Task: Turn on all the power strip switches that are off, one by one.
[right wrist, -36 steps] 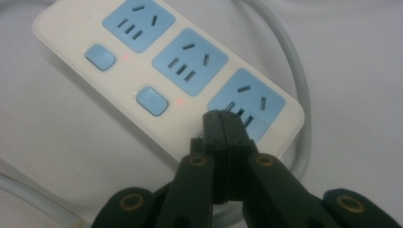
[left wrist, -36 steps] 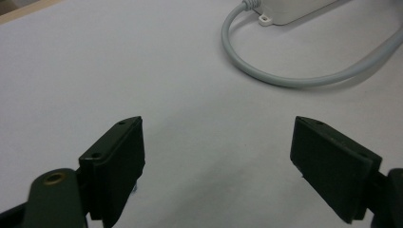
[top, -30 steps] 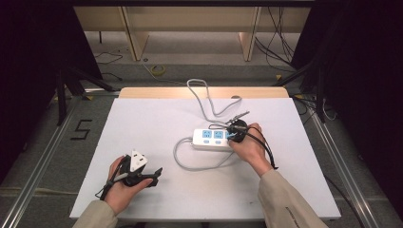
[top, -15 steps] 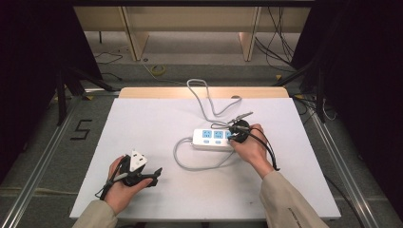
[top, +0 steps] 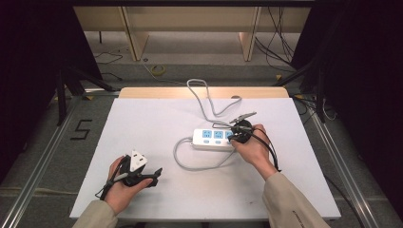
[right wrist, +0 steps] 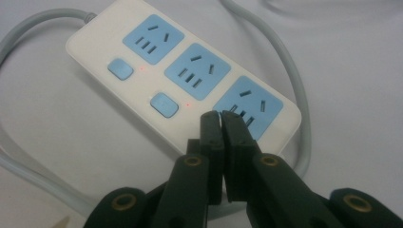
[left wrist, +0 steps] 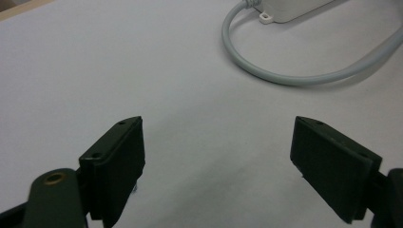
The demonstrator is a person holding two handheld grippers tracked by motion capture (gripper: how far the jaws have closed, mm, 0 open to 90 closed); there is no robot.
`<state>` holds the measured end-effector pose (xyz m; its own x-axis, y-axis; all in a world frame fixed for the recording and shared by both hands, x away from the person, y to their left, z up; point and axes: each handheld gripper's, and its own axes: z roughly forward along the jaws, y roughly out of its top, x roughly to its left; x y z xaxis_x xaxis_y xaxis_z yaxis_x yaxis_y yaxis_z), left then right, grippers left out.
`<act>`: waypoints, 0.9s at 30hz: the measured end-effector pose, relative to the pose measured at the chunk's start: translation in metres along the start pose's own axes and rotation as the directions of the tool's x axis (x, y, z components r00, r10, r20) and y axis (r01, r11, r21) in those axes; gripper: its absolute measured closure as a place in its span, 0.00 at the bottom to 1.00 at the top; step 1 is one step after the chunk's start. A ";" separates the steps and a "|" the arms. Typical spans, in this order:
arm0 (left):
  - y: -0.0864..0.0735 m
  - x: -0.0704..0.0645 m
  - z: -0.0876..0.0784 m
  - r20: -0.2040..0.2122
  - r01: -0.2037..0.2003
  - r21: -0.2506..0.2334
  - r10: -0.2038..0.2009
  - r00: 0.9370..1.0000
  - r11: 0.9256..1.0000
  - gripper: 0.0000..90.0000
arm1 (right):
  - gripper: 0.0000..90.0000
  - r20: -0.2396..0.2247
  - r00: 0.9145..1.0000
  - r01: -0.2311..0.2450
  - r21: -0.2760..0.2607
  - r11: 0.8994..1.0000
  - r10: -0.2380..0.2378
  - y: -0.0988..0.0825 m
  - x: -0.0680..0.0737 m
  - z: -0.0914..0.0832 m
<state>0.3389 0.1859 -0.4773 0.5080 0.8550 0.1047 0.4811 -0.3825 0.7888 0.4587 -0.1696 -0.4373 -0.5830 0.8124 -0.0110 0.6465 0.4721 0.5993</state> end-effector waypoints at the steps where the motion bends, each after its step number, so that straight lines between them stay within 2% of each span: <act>1: 0.000 0.000 0.000 0.000 0.000 0.001 0.000 1.000 1.000 0.21 | 0.97 -0.005 1.000 -0.001 -0.001 1.000 0.001 -0.001 0.000 -0.001; 16: -0.001 -0.001 0.001 0.001 0.000 0.005 0.000 1.000 1.000 0.21 | 0.88 -0.026 1.000 0.001 -0.042 0.999 -0.002 -0.016 -0.003 -0.017; 27: -0.001 0.000 0.001 0.000 -0.004 0.011 0.004 1.000 1.000 0.21 | 0.76 -0.035 0.999 -0.004 -0.088 0.996 0.001 -0.027 -0.005 -0.031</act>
<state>0.3386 0.1858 -0.4784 0.5102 0.8532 0.1081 0.4868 -0.3901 0.7816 0.4287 -0.1968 -0.4287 -0.5994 0.8003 0.0172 0.6028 0.4371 0.6675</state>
